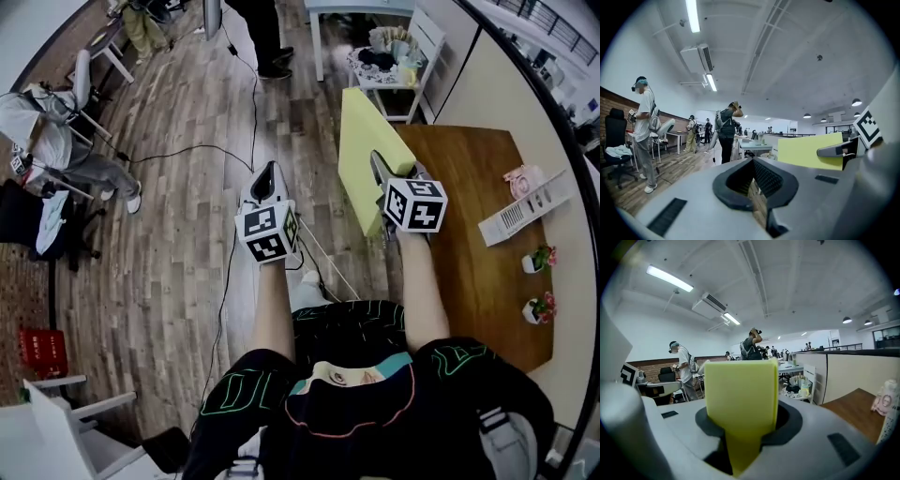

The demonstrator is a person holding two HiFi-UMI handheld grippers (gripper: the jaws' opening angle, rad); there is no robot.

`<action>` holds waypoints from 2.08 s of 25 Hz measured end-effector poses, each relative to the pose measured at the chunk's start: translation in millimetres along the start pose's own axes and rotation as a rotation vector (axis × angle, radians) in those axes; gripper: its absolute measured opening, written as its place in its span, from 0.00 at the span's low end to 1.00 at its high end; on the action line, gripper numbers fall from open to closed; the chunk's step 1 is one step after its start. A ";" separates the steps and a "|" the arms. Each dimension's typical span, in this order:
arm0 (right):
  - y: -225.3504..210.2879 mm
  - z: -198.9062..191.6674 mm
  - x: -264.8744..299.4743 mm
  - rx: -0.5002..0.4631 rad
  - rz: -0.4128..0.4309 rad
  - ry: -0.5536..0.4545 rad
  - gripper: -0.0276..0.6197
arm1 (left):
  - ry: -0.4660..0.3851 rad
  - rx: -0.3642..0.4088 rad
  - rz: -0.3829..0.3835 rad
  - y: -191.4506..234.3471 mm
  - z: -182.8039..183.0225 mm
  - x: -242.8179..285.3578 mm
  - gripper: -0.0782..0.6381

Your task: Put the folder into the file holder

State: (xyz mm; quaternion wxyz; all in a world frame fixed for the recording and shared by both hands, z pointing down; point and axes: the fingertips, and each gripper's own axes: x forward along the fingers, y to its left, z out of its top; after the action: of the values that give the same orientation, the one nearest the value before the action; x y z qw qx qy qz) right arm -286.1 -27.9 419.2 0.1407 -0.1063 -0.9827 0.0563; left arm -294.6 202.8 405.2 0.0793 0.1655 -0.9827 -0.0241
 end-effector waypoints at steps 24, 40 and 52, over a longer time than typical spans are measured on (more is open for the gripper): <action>-88.2 70.7 15.7 0.045 -0.379 -0.131 0.30 | -0.033 0.008 -0.396 -53.1 48.1 162.3 0.11; -168.9 62.7 -131.9 0.126 -0.821 -0.219 0.30 | -0.001 0.031 -0.840 -226.4 38.2 178.4 0.11; -170.1 52.4 -261.9 0.161 -1.147 -0.285 0.30 | -0.004 0.035 -1.163 -340.2 37.6 125.3 0.11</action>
State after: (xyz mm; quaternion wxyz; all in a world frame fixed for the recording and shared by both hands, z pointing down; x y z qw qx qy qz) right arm -88.4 -256.2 323.8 0.0232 0.4611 -0.8850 0.0593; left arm -308.3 -158.8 361.6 0.0487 0.6793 -0.7307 -0.0478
